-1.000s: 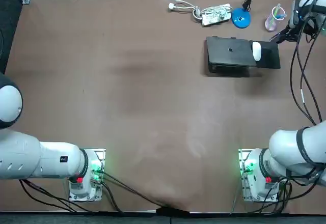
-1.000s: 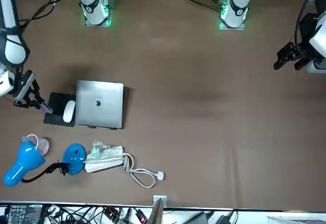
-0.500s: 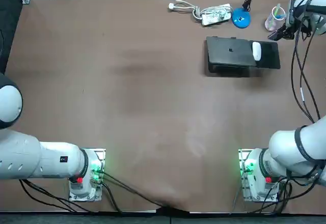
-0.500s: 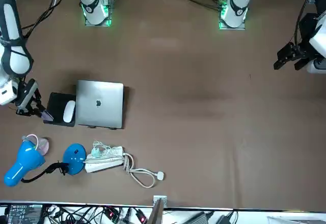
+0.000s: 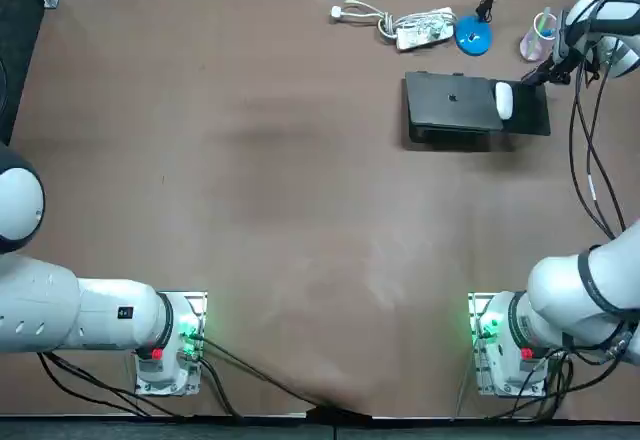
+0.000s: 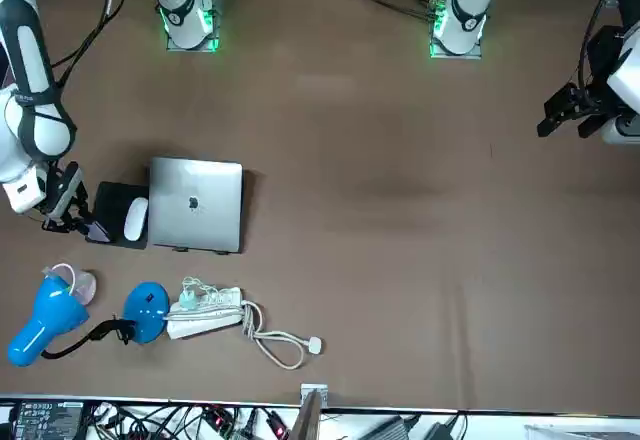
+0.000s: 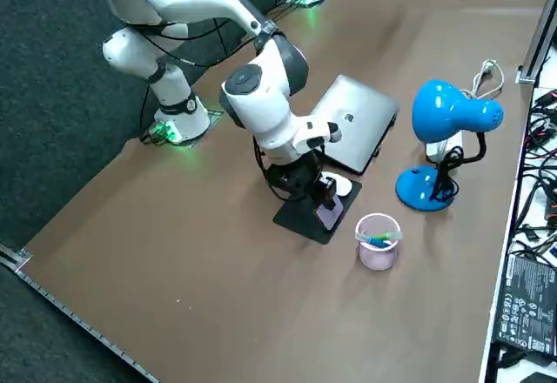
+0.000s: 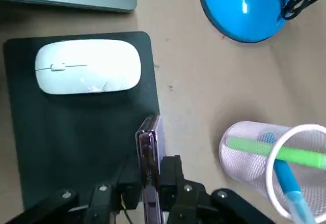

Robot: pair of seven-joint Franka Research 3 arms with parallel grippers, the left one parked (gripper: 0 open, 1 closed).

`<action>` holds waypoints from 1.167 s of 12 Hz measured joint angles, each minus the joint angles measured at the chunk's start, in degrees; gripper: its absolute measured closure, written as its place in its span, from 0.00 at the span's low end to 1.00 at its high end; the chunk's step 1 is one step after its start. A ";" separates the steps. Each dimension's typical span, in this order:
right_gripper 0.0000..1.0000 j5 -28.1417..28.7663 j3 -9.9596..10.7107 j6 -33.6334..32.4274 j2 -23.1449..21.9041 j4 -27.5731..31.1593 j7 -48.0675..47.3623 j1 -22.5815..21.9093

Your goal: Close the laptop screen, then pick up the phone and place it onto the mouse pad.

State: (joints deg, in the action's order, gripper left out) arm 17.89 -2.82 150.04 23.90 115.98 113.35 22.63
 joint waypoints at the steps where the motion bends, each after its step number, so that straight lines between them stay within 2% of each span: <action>1: 0.78 0.00 0.00 0.61 0.29 0.00 0.01 -0.26; 11: 0.78 0.00 0.00 2.22 1.26 0.46 0.25 -0.91; 12: 0.73 0.00 0.00 2.22 1.27 0.67 0.25 -0.92; 14: 0.52 0.00 0.02 2.23 1.28 1.55 0.30 -0.91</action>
State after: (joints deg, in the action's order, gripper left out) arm 17.89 -2.80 152.27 25.17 117.53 113.65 21.72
